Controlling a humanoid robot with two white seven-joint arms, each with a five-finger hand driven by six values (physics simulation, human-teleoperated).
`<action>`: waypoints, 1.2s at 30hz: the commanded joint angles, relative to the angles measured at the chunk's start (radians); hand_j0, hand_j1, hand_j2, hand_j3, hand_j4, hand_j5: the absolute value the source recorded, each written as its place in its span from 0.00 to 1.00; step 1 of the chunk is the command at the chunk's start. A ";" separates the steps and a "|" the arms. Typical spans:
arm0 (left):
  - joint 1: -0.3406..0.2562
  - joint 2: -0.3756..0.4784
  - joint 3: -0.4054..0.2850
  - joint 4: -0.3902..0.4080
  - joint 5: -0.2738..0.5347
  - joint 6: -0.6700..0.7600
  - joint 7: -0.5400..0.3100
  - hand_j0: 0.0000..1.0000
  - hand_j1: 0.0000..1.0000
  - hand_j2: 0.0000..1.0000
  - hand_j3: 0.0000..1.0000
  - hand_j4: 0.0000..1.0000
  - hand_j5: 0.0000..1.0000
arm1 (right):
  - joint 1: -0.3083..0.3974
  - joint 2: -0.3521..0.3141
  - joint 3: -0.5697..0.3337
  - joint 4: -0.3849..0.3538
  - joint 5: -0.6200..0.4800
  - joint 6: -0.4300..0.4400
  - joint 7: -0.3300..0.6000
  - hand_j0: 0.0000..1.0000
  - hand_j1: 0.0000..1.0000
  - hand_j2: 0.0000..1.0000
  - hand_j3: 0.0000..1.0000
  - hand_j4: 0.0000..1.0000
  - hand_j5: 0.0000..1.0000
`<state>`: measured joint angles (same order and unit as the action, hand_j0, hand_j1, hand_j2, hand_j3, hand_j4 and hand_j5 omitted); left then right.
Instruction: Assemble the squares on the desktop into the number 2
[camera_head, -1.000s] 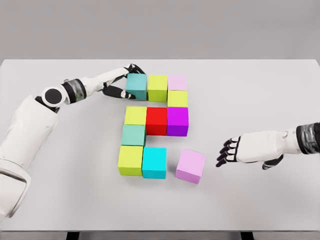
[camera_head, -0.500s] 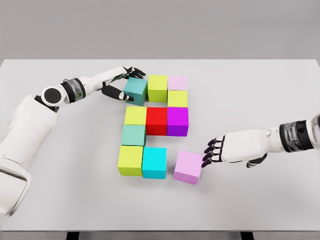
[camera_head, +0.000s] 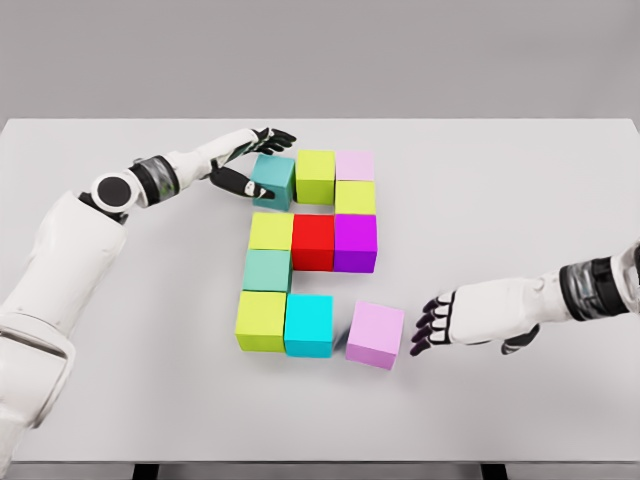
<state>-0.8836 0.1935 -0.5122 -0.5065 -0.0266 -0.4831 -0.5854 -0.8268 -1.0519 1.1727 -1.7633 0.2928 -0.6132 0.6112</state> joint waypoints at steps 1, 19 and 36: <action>0.000 -0.011 0.023 0.006 0.008 0.004 0.001 0.87 0.87 0.87 0.87 0.87 0.87 | 0.000 0.016 0.010 0.001 -0.007 0.002 0.000 1.00 1.00 1.00 1.00 1.00 1.00; -0.015 -0.048 0.052 0.057 0.008 0.004 0.003 0.87 0.87 0.87 0.87 0.87 0.87 | -0.064 0.073 0.010 0.004 -0.043 0.002 0.000 1.00 1.00 1.00 1.00 1.00 1.00; -0.005 -0.020 0.049 0.052 0.008 -0.075 -0.011 0.87 0.87 0.87 0.87 0.87 0.87 | -0.123 0.053 -0.203 0.332 -0.205 0.002 0.000 1.00 1.00 1.00 1.00 1.00 1.00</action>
<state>-0.8897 0.1639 -0.4655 -0.4494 -0.0256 -0.5321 -0.5917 -0.9495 -0.9923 0.9842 -1.4525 0.1153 -0.6132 0.6112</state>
